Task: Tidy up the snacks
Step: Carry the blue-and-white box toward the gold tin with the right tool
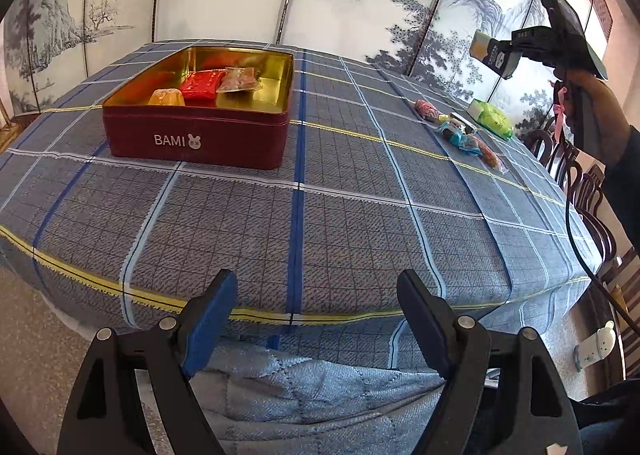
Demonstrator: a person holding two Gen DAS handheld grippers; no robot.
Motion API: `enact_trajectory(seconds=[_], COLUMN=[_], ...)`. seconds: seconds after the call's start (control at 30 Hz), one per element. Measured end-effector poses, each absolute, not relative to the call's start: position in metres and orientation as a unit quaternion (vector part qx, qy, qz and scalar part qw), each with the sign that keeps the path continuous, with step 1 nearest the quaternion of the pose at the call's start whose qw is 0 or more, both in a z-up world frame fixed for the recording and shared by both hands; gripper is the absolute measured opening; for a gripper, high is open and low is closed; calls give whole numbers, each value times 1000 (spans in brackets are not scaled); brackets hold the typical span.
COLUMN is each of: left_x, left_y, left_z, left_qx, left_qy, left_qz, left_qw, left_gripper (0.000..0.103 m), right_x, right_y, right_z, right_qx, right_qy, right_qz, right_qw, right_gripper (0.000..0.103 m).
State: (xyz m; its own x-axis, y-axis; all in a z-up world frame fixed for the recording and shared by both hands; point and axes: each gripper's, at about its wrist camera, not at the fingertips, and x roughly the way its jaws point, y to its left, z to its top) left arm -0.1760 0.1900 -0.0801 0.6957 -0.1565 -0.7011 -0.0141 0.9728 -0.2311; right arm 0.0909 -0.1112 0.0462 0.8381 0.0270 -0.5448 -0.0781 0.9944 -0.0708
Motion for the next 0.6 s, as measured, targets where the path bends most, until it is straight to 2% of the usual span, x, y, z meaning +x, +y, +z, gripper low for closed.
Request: enact_trajectory(seconds=[0.6], left_x=[-194], left_y=[214], left_z=[-87], left_qx=[-132], left_qy=[387], left_qz=[-6], left_qw=[913], left_gripper=[78], right_x=[106], right_y=[11], right_z=[40], right_qx=[-62], right_qy=[295], right_qz=[87], right_qw=[950], right_gripper=[14])
